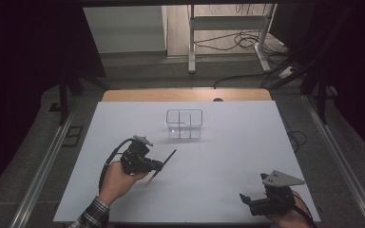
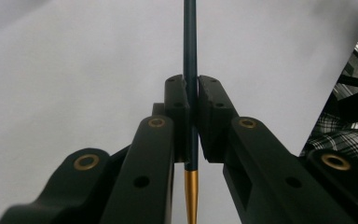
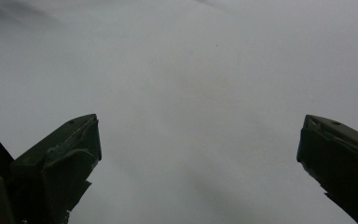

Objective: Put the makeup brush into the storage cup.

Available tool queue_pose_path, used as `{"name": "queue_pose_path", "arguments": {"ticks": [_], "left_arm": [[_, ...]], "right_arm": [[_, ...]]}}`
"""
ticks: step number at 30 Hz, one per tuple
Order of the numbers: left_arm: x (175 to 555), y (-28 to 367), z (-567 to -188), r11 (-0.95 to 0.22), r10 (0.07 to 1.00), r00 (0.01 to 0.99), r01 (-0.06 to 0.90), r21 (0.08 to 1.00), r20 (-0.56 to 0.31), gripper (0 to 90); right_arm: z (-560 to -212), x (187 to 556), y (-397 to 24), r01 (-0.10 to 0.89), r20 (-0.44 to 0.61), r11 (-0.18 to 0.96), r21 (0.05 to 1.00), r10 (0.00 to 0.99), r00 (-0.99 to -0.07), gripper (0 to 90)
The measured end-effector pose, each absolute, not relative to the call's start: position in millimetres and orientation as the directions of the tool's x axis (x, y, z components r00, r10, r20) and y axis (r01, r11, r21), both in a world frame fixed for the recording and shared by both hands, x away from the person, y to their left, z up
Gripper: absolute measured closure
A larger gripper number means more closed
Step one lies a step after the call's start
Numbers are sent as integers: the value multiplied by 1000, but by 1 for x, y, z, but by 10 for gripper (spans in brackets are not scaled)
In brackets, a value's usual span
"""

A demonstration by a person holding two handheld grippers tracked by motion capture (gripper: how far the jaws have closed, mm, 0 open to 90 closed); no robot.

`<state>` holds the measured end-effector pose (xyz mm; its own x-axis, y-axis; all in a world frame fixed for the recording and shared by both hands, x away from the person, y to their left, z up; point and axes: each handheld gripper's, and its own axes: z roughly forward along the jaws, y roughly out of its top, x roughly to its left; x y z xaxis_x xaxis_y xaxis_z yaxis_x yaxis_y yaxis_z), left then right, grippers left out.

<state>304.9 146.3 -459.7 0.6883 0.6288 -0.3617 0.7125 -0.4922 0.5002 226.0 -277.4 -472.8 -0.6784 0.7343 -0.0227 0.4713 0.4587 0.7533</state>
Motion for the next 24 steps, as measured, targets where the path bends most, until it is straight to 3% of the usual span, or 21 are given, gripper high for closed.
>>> {"name": "queue_pose_path", "arguments": {"ticks": [24], "left_arm": [[297, 134, -460, -537, 571, 726, 683, 495, -383, 839]], "right_arm": [[-471, 230, -259, 452, -111, 568, 688, 698, -707, 0]]}}
